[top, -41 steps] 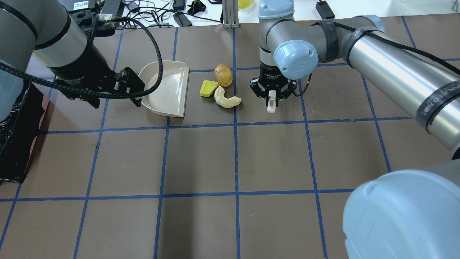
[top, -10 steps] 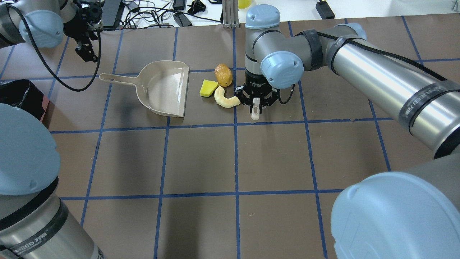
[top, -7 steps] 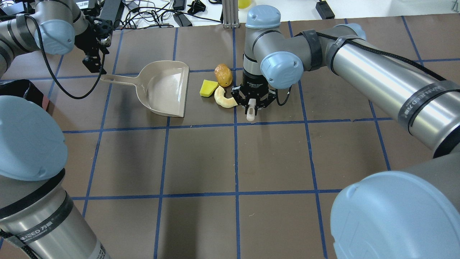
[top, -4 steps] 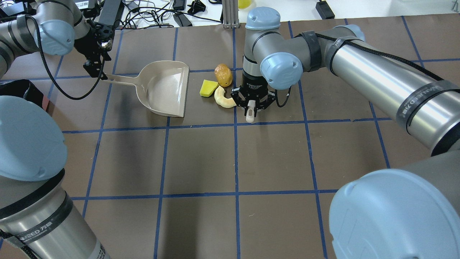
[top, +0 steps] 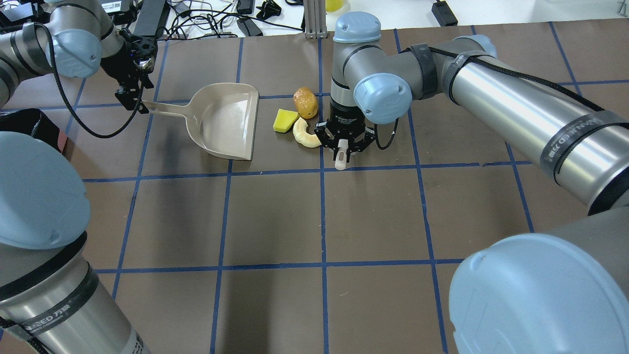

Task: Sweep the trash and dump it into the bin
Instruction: 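Lower the brush behind the sponge, potato and peel with the right gripper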

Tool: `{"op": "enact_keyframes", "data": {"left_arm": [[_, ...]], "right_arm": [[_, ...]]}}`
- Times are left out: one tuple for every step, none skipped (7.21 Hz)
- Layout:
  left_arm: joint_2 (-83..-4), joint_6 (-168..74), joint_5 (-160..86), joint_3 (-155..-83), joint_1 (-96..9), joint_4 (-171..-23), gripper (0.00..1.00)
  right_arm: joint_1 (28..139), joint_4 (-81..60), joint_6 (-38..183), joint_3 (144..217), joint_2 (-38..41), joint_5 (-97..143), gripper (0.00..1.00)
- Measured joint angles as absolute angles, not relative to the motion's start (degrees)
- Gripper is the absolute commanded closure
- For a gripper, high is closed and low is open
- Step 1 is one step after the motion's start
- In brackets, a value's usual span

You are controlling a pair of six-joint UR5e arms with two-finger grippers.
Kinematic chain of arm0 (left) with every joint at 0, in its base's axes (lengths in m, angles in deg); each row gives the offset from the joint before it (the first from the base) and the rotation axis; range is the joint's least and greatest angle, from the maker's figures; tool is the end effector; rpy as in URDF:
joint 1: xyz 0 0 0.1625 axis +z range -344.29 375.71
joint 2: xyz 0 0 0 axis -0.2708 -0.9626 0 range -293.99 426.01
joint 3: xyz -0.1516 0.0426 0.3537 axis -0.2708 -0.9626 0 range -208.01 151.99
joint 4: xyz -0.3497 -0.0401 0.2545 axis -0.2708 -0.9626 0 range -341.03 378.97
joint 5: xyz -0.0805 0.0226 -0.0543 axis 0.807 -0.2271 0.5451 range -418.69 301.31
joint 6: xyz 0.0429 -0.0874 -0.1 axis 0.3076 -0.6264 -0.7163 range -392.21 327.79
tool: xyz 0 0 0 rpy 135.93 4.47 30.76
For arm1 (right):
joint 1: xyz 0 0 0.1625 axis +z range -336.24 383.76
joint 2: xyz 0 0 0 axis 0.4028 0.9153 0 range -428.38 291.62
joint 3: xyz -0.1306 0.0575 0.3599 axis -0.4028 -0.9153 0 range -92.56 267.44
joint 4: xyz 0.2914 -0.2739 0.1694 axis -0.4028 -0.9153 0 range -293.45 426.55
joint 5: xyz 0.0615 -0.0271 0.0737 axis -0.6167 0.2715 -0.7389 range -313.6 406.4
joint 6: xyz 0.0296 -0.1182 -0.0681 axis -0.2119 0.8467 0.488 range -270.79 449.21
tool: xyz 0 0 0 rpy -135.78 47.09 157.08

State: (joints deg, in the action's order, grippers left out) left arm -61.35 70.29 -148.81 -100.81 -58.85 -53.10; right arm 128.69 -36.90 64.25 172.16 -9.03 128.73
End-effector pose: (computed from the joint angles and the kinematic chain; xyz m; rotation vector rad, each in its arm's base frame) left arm 0.0626 -0.7268 0.1844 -2.1414 -2.2540 -0.0340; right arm 0.3118 -0.5791 0.1624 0.2890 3.0512 0.3709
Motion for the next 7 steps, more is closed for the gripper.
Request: {"op": "enact_keyframes", "data": {"left_arm": [[-61.45, 70.27, -148.69, -101.0, -58.83, -53.14, 0.17], [-61.55, 70.3, -148.65, -101.08, -58.82, -53.08, 0.2], [-61.61, 70.36, -148.69, -101.13, -58.83, -52.92, 0.2], [-61.64, 70.36, -148.7, -101.23, -58.84, -52.82, 0.22], [-61.72, 70.32, -148.63, -101.32, -58.86, -52.8, 0.23], [-61.71, 70.24, -148.54, -101.5, -58.87, -52.84, 0.25], [-61.58, 70.18, -148.36, -102.06, -58.82, -52.8, 0.35]], "right_arm": [[128.77, -36.85, 64.22, 172.16, -8.92, 128.71, 1.0], [128.85, -36.93, 64.27, 172.16, -8.94, 128.64, 1.0], [128.93, -37.0, 64.48, 172.17, -8.91, 128.62, 1.0], [129.3, -36.76, 64.63, 172.17, -8.79, 128.64, 1.0], [130.11, -36.68, 64.48, 172.19, -8.8, 128.69, 1.0], [130.87, -36.76, 64.3, 172.22, -8.94, 128.71, 1.0], [131.29, -36.78, 64.22, 172.27, -9.06, 128.65, 1.0]]}}
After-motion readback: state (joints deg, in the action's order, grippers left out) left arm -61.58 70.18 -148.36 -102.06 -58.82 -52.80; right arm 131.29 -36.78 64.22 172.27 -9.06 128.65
